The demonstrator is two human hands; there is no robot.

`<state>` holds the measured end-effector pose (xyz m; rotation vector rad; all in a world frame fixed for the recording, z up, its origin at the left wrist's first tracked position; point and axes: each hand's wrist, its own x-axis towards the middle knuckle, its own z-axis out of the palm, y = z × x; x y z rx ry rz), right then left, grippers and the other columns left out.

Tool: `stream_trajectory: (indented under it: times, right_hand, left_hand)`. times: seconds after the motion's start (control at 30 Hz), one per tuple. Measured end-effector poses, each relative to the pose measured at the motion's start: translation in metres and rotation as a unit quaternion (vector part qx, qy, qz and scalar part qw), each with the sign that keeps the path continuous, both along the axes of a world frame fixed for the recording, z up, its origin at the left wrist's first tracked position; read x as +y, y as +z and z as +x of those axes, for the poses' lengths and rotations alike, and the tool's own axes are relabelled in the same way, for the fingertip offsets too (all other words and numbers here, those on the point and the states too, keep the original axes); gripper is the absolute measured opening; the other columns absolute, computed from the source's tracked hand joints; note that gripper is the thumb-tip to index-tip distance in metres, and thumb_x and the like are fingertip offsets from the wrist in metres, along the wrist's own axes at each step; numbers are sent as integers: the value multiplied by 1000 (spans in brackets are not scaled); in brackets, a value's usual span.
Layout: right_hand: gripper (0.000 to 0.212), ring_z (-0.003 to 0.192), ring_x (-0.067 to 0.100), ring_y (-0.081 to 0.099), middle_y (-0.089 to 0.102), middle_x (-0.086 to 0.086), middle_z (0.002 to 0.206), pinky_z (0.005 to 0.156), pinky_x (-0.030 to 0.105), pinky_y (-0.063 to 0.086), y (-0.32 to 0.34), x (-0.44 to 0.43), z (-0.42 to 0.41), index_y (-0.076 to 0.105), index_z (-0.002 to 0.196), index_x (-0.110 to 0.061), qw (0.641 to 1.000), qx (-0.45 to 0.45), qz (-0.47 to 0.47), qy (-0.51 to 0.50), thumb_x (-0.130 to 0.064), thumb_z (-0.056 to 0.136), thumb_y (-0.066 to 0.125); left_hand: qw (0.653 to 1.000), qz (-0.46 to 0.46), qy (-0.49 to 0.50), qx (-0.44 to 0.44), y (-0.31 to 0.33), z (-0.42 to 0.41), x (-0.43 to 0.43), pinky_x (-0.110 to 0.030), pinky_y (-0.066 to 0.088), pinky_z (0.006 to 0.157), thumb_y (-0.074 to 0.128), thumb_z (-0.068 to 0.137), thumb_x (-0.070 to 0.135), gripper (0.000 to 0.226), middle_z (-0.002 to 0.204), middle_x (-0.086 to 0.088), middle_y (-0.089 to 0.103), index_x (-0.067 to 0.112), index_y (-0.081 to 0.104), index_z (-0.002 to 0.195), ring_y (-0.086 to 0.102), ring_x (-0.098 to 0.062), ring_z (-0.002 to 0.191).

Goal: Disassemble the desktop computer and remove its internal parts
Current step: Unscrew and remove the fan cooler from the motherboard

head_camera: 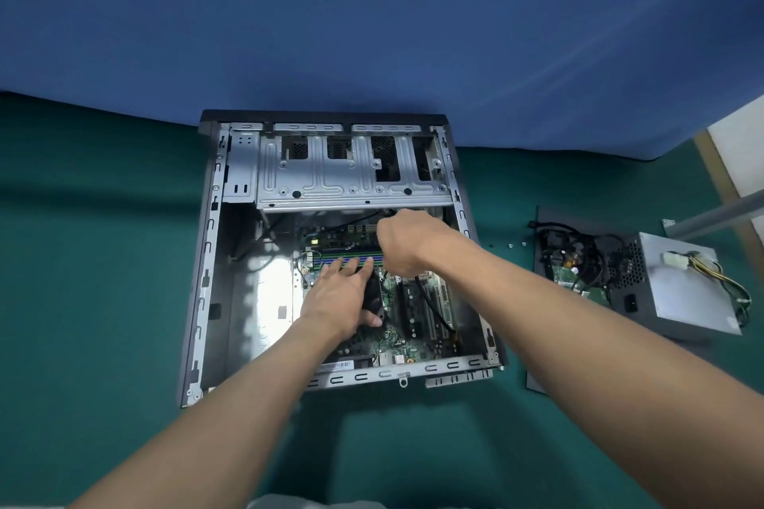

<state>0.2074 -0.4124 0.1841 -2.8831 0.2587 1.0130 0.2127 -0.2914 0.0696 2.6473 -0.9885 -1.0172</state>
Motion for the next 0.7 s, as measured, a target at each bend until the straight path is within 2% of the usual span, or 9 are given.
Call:
stream_trajectory:
  times: [0.07,0.13,0.2,0.27,0.33,0.43,0.53,0.63,0.7]
  right_hand:
    - [23,64,22,45,40,3,71,62,35,38,2,-4,-4,43,67,-10,997,-17,-10,77,-6,89,48]
    - [12,71,22,43,40,4,79,63,35,36,4,-7,-9,55,86,-7,986,-27,-27,165,-6,93,45]
    - [17,76,21,42,39,7,83,64,34,37,5,-10,-12,57,103,-6,974,-36,-33,219,-9,97,42]
    - [15,71,21,47,42,5,79,59,33,38,6,-12,-9,54,85,-9,969,-50,-38,238,-9,96,44]
    - [32,63,24,50,43,2,69,52,29,36,3,-16,-6,42,64,-14,979,-50,-21,195,-16,92,56]
    - [43,51,15,47,44,2,62,58,26,39,-5,-16,-7,44,60,-15,998,-47,29,4,-39,94,54]
    - [36,28,11,43,50,3,50,40,16,36,-6,-15,-6,46,62,-9,986,13,74,-151,-20,96,40]
    - [33,45,16,43,51,8,66,37,17,34,-3,-13,-2,45,65,-6,988,53,52,-132,-14,97,39]
    - [25,67,21,51,49,7,82,58,26,43,-6,-11,-4,46,73,-8,996,18,15,-83,-17,97,43]
  left_hand:
    - [1000,-2,4,5,-1,0,0,-38,2,119,70,80,48,104,162,-5,6,22,3,155,0,-27,149]
    - [1000,-4,7,2,-1,-1,0,-38,2,119,71,79,47,104,162,-5,7,22,3,154,1,-27,149]
    - [1000,-6,8,0,0,-1,0,-37,2,119,71,79,47,104,162,-6,8,22,4,154,1,-27,149]
    - [1000,-6,12,5,0,0,1,-37,1,119,71,79,47,104,162,-5,7,22,4,154,1,-26,149]
    - [1000,-8,12,7,0,0,1,-37,1,119,71,79,47,104,162,-5,7,22,3,155,1,-26,149]
    - [1000,-4,7,-1,1,-1,2,-37,3,119,70,80,48,104,162,-5,8,22,4,155,1,-27,149]
    - [1000,-6,10,-1,1,-2,2,-38,3,119,71,80,47,104,162,-5,8,23,3,155,1,-27,149]
    - [1000,-11,10,1,1,-2,3,-37,2,119,70,80,48,103,162,-5,7,23,3,155,0,-26,149]
    - [1000,-13,12,2,1,-1,3,-38,2,119,71,80,47,103,162,-5,7,23,4,155,0,-26,149]
